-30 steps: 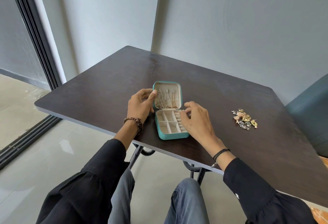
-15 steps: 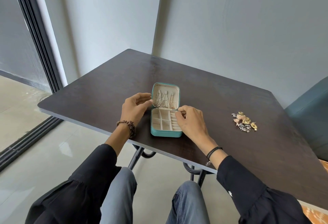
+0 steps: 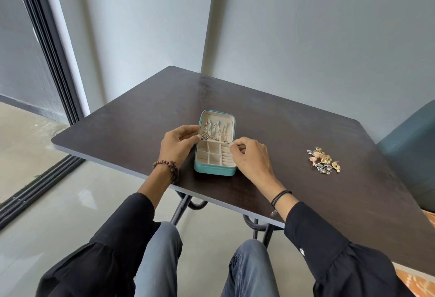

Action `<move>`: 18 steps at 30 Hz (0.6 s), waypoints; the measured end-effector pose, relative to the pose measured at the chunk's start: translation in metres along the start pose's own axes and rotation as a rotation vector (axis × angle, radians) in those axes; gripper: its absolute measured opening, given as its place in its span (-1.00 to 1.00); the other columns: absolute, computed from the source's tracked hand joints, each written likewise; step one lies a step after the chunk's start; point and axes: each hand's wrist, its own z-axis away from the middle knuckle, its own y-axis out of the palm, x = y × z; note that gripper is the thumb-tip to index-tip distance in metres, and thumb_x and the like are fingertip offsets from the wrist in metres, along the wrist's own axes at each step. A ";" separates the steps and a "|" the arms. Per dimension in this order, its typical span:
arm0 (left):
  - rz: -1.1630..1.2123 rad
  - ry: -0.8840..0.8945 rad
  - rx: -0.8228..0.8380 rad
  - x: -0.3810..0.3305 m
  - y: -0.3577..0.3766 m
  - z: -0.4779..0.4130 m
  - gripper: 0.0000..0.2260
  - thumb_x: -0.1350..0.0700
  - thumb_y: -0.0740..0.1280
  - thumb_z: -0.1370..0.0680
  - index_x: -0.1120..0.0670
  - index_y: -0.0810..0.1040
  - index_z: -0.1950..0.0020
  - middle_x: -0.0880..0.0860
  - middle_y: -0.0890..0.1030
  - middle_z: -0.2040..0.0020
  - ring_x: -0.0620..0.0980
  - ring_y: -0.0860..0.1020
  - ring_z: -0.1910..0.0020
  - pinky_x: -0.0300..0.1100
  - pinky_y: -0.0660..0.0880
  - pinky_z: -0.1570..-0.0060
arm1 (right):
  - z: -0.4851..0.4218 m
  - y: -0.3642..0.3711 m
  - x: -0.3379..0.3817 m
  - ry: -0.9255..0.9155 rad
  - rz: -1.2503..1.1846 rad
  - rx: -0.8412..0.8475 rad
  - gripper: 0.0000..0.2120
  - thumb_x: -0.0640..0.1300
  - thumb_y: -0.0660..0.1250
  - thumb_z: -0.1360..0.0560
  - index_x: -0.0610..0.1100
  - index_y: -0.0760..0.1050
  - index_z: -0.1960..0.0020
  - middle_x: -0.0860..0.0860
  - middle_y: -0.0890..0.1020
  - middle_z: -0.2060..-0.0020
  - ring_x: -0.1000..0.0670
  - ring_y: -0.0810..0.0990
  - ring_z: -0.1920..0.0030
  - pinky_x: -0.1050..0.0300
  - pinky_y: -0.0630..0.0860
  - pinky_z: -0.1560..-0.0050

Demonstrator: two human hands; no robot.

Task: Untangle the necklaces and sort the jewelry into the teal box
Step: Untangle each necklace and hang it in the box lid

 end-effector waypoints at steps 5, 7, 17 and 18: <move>-0.059 -0.031 0.001 -0.008 0.002 0.004 -0.77 0.16 0.41 -0.54 0.07 0.64 -0.19 -0.01 0.68 -0.11 -0.04 0.63 -0.10 -0.33 0.58 0.12 | -0.001 -0.004 0.000 0.010 -0.027 0.003 -0.79 -0.06 0.30 -0.60 -0.12 0.66 -0.06 0.03 0.71 0.06 0.07 0.64 0.03 0.14 0.59 -0.04; -0.106 -0.019 0.002 -0.014 0.003 0.007 -0.78 0.15 0.40 -0.54 0.06 0.63 -0.19 0.00 0.68 -0.12 -0.04 0.63 -0.10 -0.42 0.51 0.21 | -0.001 -0.006 0.000 0.013 -0.041 0.003 -0.80 -0.03 0.30 -0.60 -0.10 0.65 -0.06 0.05 0.70 0.06 0.07 0.64 0.02 0.12 0.59 -0.04; -0.412 0.132 0.072 -0.057 0.041 0.028 -0.80 0.07 0.39 -0.48 -0.09 0.67 -0.08 -0.11 0.66 -0.09 -0.09 0.60 -0.13 -0.09 0.52 -0.19 | 0.013 -0.040 -0.020 0.034 -0.069 -0.071 -0.82 0.07 0.32 -0.60 -0.01 0.62 0.00 0.09 0.69 0.07 0.05 0.64 0.01 0.05 0.58 -0.04; -0.419 0.164 0.100 -0.061 0.050 0.031 -0.81 0.07 0.40 -0.49 -0.08 0.68 -0.08 -0.12 0.66 -0.09 -0.12 0.59 -0.14 -0.13 0.50 -0.21 | 0.015 -0.046 -0.025 0.037 -0.074 -0.084 -0.83 0.06 0.33 -0.60 -0.01 0.62 0.01 0.08 0.69 0.09 0.04 0.65 0.03 0.07 0.57 -0.02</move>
